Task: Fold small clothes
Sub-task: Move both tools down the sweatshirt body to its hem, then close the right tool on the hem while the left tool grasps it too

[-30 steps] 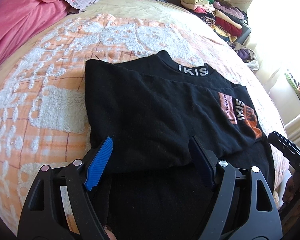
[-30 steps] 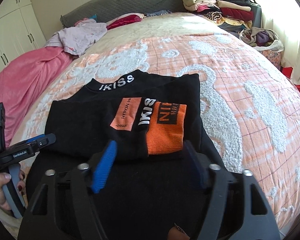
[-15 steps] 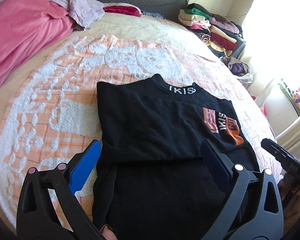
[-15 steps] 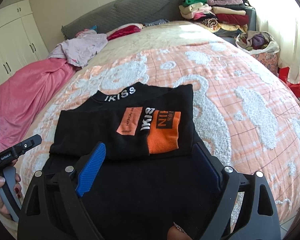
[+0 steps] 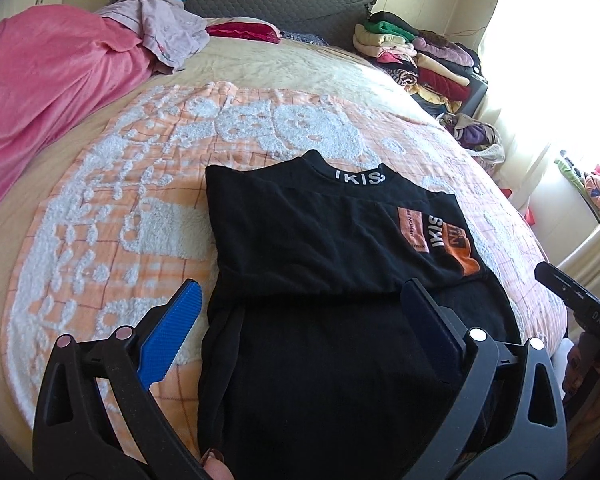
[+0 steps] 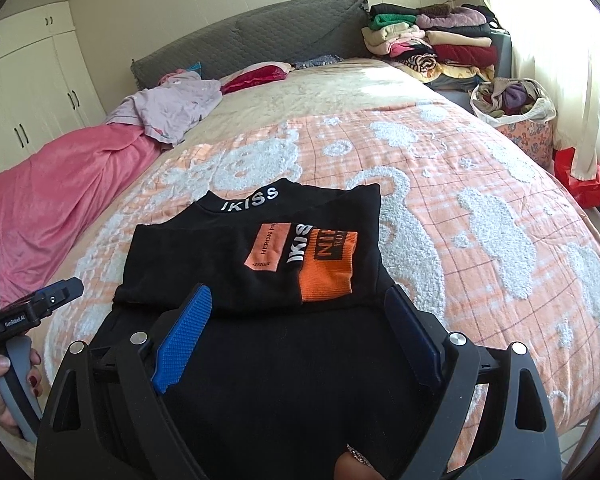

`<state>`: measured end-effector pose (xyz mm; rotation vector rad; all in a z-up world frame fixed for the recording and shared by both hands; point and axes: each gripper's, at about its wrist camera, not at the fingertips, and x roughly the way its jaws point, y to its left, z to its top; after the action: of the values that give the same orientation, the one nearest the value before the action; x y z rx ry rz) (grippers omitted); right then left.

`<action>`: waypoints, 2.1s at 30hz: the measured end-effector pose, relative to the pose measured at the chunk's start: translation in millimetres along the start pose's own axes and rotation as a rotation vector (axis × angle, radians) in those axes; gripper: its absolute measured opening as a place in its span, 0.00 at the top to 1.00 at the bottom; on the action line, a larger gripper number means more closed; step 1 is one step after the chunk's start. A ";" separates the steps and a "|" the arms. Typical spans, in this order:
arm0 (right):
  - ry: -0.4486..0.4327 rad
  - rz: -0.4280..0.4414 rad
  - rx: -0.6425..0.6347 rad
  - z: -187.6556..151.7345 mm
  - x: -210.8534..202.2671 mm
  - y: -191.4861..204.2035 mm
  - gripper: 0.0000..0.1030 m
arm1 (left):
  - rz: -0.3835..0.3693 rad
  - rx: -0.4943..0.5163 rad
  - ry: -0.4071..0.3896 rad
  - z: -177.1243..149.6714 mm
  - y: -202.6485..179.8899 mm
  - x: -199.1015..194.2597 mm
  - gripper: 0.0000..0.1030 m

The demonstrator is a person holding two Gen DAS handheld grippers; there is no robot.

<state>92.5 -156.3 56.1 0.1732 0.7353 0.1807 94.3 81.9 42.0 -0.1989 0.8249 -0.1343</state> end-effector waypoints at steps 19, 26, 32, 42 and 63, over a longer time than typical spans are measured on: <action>0.042 -0.041 -0.021 -38.1 -16.4 -13.6 0.15 | 0.047 -0.070 0.046 -46.1 33.7 -19.9 0.09; 0.073 -0.061 -0.021 -54.2 -17.7 -22.1 0.15 | 0.063 -0.101 0.087 -70.6 50.7 -24.1 0.09; 0.109 -0.087 -0.023 -70.1 -18.1 -31.0 0.15 | 0.070 -0.116 0.120 -91.2 59.7 -26.5 0.10; 0.196 -0.139 -0.019 -102.6 -22.4 -56.3 0.15 | 0.037 -0.105 0.189 -123.6 58.2 -25.5 0.30; 0.410 -0.080 0.043 -161.6 -6.9 -88.7 0.58 | 0.027 -0.079 0.294 -164.3 53.1 -27.9 0.57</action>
<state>-13.1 -228.8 -76.6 0.1491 1.1526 0.1245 -43.8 118.8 -58.8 -0.2461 1.1262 -0.1062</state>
